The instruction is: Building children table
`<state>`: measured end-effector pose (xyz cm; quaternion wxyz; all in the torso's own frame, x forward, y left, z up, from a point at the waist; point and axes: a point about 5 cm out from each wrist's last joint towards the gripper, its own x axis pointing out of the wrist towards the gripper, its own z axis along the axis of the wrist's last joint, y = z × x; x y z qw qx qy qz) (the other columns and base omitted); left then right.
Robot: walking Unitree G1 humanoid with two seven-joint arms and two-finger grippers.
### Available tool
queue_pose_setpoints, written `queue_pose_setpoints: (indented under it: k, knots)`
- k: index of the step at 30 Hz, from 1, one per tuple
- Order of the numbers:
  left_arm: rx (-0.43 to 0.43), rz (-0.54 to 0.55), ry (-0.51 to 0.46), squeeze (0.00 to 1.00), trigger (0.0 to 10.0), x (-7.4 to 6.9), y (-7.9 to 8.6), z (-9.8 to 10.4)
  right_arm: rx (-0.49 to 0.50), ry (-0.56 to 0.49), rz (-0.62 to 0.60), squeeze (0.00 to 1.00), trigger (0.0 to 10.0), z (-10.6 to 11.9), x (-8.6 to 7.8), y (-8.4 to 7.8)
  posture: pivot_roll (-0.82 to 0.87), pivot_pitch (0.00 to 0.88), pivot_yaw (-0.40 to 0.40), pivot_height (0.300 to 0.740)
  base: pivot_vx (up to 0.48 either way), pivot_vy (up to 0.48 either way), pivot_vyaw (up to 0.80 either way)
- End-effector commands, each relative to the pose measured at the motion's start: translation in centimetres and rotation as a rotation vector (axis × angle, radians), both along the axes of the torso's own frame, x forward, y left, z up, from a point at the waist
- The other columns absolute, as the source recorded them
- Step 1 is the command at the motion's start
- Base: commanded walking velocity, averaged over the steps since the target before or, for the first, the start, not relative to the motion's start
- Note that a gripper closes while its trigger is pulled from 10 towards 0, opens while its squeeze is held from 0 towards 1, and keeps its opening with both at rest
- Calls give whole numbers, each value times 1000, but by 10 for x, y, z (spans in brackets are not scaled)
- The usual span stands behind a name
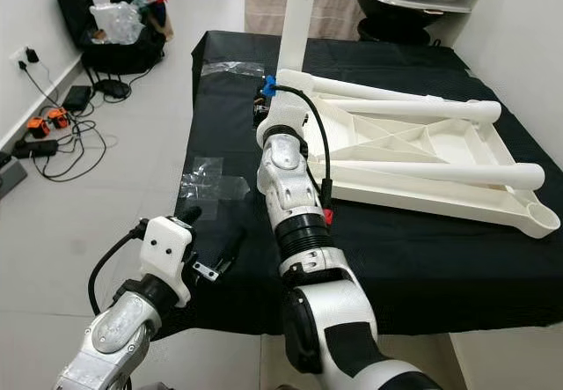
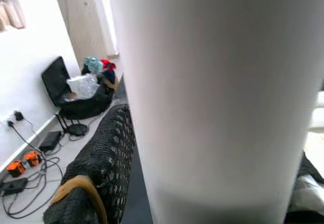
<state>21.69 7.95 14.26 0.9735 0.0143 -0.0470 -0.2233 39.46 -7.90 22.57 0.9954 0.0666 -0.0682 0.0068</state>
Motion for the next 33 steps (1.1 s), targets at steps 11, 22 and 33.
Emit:
queue_pose_setpoints:
  k: [11, 22, 33]
  knots:
    - [11, 0, 14, 0, 10000, -1, 0, -4, -178, 23, 1123, 0, 10000, -23, -24, 16, 87, 37, -108, 740, 0, 0, 0]
    - [11, 0, 16, 0, 10000, -1, 0, -4, -267, 48, 1118, 0, 0, -30, -23, 30, 91, 43, -110, 740, 0, 0, 0]
    - [11, 0, 16, 0, 10000, -1, 0, -4, -111, 73, 610, 0, 0, -21, 5, 11, 86, 39, -110, 740, 0, 0, 0]
